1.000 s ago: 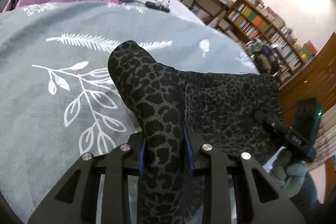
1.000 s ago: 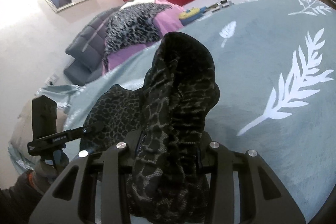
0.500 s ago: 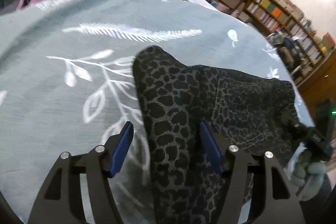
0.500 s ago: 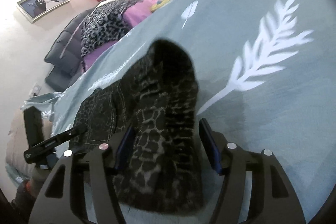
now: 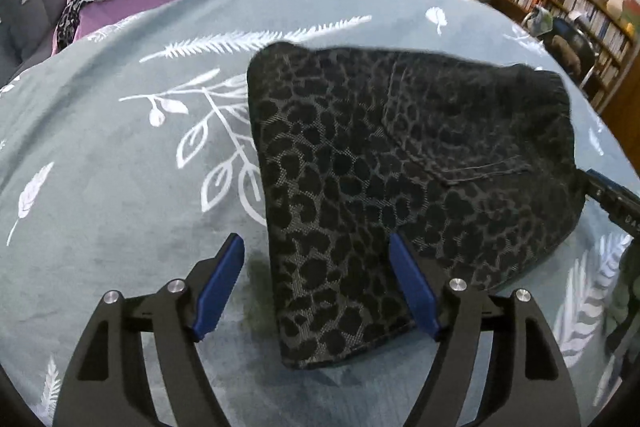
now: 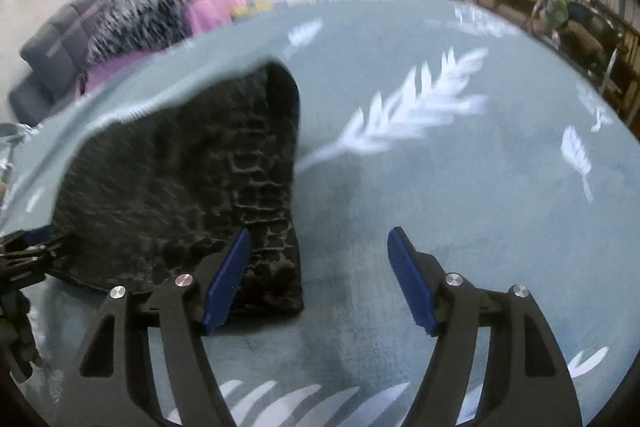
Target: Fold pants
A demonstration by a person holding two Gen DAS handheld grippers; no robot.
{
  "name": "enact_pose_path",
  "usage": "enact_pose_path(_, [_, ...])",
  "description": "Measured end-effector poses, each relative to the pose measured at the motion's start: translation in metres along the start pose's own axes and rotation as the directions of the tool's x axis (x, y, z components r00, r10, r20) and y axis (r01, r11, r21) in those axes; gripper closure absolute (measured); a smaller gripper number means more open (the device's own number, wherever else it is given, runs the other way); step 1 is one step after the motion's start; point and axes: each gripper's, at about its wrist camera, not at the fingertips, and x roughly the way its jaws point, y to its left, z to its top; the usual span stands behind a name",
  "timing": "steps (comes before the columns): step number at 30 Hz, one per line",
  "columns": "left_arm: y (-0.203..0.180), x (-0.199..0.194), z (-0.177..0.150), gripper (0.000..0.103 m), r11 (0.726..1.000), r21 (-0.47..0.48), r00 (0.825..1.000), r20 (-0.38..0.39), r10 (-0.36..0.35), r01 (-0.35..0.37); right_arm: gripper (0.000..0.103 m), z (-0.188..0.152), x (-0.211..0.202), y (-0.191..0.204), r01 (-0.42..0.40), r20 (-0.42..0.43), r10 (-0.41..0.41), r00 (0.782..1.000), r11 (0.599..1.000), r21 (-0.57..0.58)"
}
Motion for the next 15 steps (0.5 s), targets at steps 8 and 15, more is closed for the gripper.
enact_pose_path(8, [-0.003,-0.028,0.001,0.020,1.000,-0.008,0.999,0.045,0.027,-0.026,0.027,0.003,-0.037,0.015,-0.007,0.057,0.009,0.998,0.999,-0.043])
enact_pose_path(15, [-0.035,-0.081,0.000,0.005,0.998,0.037,0.989,0.139,0.046,-0.051,0.016,-0.005,-0.082,0.047,-0.088,0.100,0.096,0.990,0.993,-0.080])
